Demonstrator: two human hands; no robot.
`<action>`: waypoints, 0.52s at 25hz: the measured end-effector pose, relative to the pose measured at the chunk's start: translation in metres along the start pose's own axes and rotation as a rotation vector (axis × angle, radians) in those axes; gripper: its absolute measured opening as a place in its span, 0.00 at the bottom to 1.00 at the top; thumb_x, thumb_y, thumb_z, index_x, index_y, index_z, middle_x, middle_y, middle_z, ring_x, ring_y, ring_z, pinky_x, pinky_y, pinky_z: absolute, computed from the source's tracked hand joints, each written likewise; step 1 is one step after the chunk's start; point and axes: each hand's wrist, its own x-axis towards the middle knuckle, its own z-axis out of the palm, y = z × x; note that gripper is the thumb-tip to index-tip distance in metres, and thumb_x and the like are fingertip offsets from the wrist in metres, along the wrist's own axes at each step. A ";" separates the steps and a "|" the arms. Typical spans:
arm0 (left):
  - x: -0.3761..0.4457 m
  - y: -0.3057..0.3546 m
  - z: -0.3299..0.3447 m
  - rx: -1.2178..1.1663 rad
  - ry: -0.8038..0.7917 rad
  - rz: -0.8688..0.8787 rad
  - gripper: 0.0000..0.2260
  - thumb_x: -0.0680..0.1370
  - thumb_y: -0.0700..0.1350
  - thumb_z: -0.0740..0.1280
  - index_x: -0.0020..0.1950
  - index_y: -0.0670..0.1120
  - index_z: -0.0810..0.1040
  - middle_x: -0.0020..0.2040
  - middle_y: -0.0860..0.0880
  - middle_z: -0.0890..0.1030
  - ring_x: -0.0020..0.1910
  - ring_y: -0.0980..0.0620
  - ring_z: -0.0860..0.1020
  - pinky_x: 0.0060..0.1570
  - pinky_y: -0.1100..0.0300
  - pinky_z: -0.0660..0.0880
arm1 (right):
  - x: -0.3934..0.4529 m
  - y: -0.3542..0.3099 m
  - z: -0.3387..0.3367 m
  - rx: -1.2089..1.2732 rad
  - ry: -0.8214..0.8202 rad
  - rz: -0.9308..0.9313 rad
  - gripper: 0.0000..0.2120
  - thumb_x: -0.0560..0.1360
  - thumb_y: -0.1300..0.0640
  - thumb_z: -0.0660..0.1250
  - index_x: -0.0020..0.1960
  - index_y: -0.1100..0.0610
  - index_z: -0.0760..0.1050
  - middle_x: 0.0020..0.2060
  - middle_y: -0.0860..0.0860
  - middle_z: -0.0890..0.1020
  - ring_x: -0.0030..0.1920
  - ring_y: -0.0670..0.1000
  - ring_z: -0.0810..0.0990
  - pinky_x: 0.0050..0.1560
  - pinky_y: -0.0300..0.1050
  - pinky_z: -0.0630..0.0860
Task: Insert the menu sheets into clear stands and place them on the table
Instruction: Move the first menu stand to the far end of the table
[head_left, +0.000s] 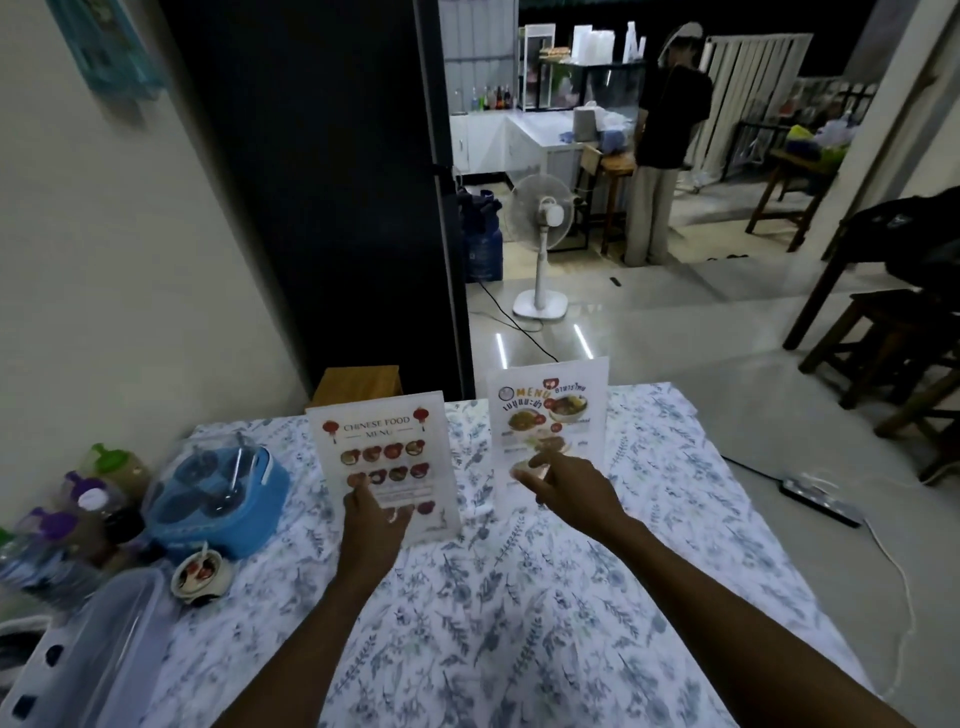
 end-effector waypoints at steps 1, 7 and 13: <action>-0.007 0.004 0.007 0.011 -0.026 0.012 0.37 0.76 0.47 0.74 0.79 0.46 0.58 0.73 0.40 0.68 0.68 0.39 0.76 0.63 0.47 0.77 | -0.007 0.009 -0.003 -0.006 0.010 0.008 0.26 0.72 0.28 0.59 0.58 0.46 0.75 0.37 0.45 0.85 0.43 0.45 0.83 0.48 0.50 0.81; -0.026 0.028 0.059 0.067 -0.251 0.070 0.42 0.76 0.56 0.72 0.82 0.46 0.53 0.80 0.42 0.59 0.75 0.41 0.69 0.68 0.43 0.72 | -0.039 0.059 -0.021 -0.064 0.034 0.102 0.24 0.76 0.33 0.61 0.61 0.49 0.74 0.37 0.47 0.86 0.39 0.47 0.83 0.38 0.45 0.78; -0.019 0.043 0.112 0.087 -0.458 0.124 0.46 0.75 0.61 0.71 0.83 0.48 0.47 0.83 0.44 0.52 0.78 0.41 0.63 0.72 0.44 0.68 | -0.030 0.094 -0.022 -0.032 0.153 0.234 0.26 0.73 0.34 0.67 0.64 0.49 0.72 0.55 0.49 0.81 0.51 0.50 0.81 0.44 0.45 0.76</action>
